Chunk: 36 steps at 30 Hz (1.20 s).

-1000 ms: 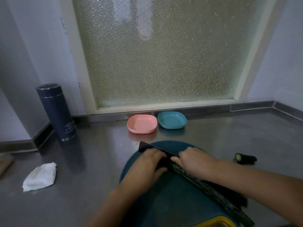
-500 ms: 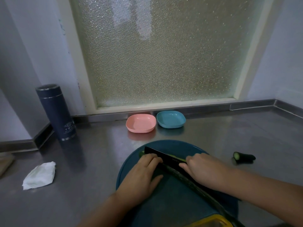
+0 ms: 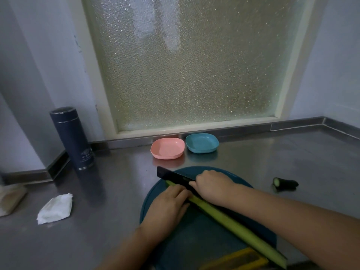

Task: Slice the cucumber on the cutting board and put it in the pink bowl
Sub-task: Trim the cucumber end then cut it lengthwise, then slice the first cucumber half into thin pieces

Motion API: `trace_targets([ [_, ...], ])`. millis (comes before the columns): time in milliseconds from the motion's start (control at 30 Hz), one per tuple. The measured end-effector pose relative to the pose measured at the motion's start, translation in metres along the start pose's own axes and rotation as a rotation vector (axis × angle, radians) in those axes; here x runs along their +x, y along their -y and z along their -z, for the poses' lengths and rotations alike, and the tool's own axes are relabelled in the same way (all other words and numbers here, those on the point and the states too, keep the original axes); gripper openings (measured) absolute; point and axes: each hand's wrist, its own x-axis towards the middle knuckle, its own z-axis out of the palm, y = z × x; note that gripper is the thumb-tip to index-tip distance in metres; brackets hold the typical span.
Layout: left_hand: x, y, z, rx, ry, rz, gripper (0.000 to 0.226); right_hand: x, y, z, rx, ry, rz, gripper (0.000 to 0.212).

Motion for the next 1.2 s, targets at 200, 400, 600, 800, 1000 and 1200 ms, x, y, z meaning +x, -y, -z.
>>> trace_targets([
  [200, 0.004, 0.002, 0.002, 0.042, 0.091, -0.127, 0.029, -0.024, -0.023, 0.009, 0.183, 0.037, -0.176, 0.056],
  [400, 0.018, -0.01, 0.008, 0.103, 0.218, -0.303, 0.036, -0.064, -0.058, 0.046, 0.432, -0.105, -0.272, 0.055],
  [600, 0.03, -0.022, 0.01, 0.01, 0.325, -0.256, 0.038, -0.09, -0.095, 0.042, 0.38, -0.103, -0.365, 0.051],
  [800, 0.041, -0.012, 0.032, -0.133, 0.648, -0.102, 0.02, -0.103, -0.114, 0.034, 0.359, -0.078, -0.365, 0.034],
  [1000, 0.054, -0.012, 0.041, -0.423, 0.8, 0.188, 0.026, -0.095, -0.117, 0.026, 0.362, -0.109, -0.411, 0.033],
  [1200, 0.074, -0.02, 0.03, -0.185, 0.929, 0.023, 0.015, -0.079, -0.121, 0.016, 0.49, -0.183, -0.464, 0.032],
])
